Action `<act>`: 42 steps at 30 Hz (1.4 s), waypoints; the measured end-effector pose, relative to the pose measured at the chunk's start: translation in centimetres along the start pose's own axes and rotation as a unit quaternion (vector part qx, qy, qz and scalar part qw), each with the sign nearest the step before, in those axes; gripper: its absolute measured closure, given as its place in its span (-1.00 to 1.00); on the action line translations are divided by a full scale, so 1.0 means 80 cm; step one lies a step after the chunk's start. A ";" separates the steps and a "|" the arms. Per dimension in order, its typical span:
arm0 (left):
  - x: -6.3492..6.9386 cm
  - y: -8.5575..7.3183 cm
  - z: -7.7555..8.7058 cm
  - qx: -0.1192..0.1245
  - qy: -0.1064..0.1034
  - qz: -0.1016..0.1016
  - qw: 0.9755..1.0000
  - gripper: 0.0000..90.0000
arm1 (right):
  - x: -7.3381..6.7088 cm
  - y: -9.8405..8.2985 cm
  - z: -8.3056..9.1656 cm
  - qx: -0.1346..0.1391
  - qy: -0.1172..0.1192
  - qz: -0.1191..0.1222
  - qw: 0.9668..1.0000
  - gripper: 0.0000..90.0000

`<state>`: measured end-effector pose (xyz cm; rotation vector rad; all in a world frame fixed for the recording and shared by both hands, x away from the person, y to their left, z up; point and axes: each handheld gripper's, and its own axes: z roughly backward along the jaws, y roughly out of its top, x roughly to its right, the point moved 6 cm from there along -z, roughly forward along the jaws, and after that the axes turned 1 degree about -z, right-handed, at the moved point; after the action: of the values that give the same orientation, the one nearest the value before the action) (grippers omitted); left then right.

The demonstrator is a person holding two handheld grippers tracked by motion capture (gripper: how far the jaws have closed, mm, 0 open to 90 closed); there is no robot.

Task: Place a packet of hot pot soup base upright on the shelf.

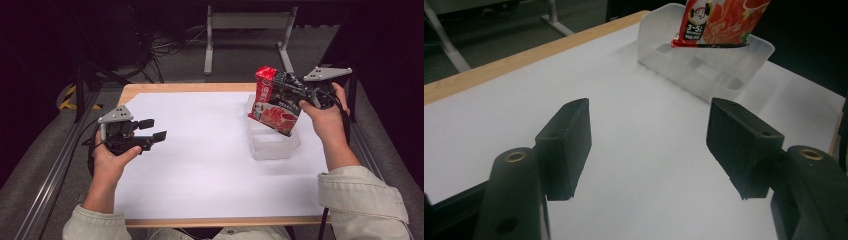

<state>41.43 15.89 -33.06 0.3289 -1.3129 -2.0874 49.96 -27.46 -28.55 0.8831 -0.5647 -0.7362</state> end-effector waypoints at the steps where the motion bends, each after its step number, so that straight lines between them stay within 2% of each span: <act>1: 0.000 0.000 0.000 0.000 0.000 -0.002 1.000 -0.21 | 0.000 -0.002 -0.002 -0.004 0.001 0.002 1.000 0.84; 8: 0.001 -0.001 -0.001 -0.004 -0.003 0.006 1.000 -0.22 | 0.001 -0.015 -0.008 -0.012 0.004 -0.008 1.000 0.83; 11: 0.000 -0.001 -0.001 -0.004 -0.002 0.001 1.000 -0.21 | 0.001 -0.018 -0.009 -0.011 0.006 -0.009 1.000 0.83; 21: 0.001 -0.002 -0.003 -0.004 -0.002 0.003 1.000 -0.22 | 0.003 -0.026 -0.009 -0.009 0.011 -0.004 1.000 0.83; 28: 0.001 -0.003 -0.004 -0.008 -0.003 0.001 1.000 -0.22 | 0.006 -0.037 -0.011 -0.002 0.017 -0.012 1.000 0.83; 32: 0.001 -0.003 -0.005 -0.008 -0.001 0.000 1.000 -0.22 | 0.005 -0.042 -0.013 -0.011 0.022 -0.010 1.000 0.83; 33: 0.001 -0.003 -0.005 -0.008 -0.001 0.000 1.000 -0.22 | 0.002 -0.047 -0.018 -0.023 0.023 -0.001 0.999 0.83; 36: 0.002 -0.003 -0.005 -0.008 -0.002 0.001 1.000 -0.22 | -0.001 -0.055 -0.025 -0.034 0.018 0.010 0.999 0.83; 42: -0.002 -0.005 -0.005 -0.010 0.001 -0.001 1.000 -0.22 | -0.002 -0.071 -0.039 -0.037 0.027 0.005 0.999 0.81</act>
<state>41.60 15.80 -33.59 0.3245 -1.2905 -2.1005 50.14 -28.24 -34.98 0.8283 -0.4906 -0.7183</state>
